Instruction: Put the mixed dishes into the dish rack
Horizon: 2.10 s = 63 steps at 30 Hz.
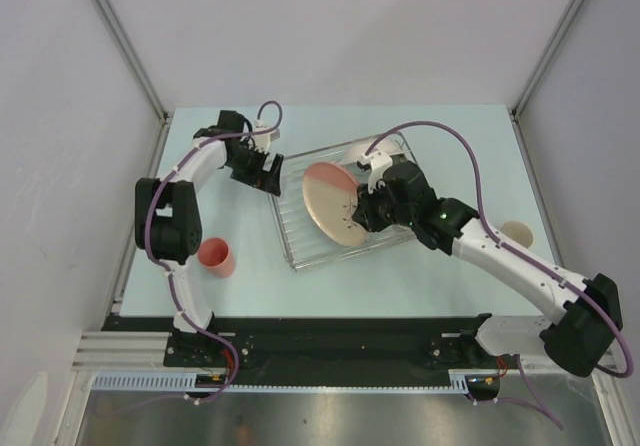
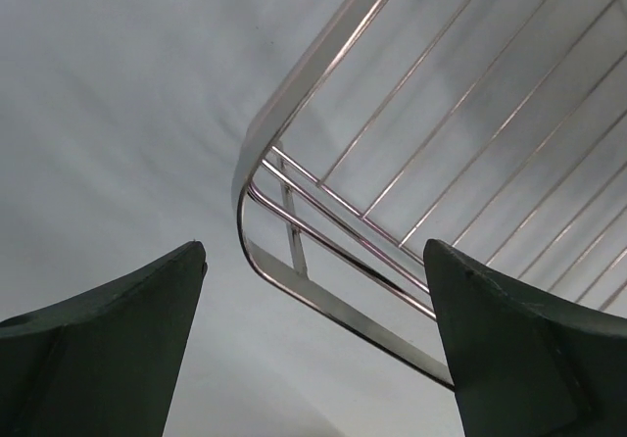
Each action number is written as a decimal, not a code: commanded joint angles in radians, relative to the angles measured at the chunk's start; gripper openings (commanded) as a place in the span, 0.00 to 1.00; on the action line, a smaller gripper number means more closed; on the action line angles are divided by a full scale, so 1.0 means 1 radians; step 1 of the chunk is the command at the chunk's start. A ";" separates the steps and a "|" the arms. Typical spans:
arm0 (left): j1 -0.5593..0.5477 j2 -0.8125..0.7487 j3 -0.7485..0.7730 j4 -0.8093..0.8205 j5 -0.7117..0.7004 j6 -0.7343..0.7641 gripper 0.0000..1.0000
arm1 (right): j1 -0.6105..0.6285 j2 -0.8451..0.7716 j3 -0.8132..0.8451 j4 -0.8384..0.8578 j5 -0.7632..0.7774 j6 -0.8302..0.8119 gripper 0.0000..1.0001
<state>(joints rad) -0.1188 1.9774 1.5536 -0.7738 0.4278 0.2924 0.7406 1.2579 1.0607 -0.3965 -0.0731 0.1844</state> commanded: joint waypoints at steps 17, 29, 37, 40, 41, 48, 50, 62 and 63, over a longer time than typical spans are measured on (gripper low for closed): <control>-0.100 0.089 0.013 0.042 -0.365 0.353 0.87 | 0.069 -0.160 0.096 0.242 0.226 -0.657 0.00; -0.179 0.075 0.043 0.024 -0.302 0.321 0.62 | 0.056 -0.187 0.076 0.219 0.266 -0.698 0.00; -0.182 0.101 0.124 -0.015 -0.209 0.286 0.44 | 0.052 -0.227 0.065 0.163 0.280 -0.672 0.00; -0.182 0.141 0.212 -0.038 -0.163 0.261 0.38 | 0.056 -0.245 0.061 0.144 0.279 -0.648 0.00; -0.182 0.152 0.230 -0.038 -0.153 0.248 0.36 | 0.056 -0.255 0.058 0.139 0.280 -0.637 0.00; -0.182 0.230 0.336 -0.047 -0.109 0.248 0.24 | 0.059 -0.275 0.048 0.105 0.285 -0.619 0.00; -0.182 0.242 0.362 -0.042 -0.116 0.263 0.24 | 0.062 -0.276 0.048 0.091 0.286 -0.616 0.00; -0.232 0.294 0.497 -0.016 -0.245 0.418 0.28 | 0.065 -0.267 0.048 0.062 0.294 -0.557 0.00; -0.242 0.311 0.514 -0.015 -0.260 0.425 0.38 | 0.068 -0.265 0.047 0.059 0.294 -0.553 0.00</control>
<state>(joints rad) -0.2981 2.2524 1.9804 -0.8860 0.2028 0.5865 0.7979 1.0340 1.0756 -0.4610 0.1917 -0.4110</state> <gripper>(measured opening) 0.287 0.225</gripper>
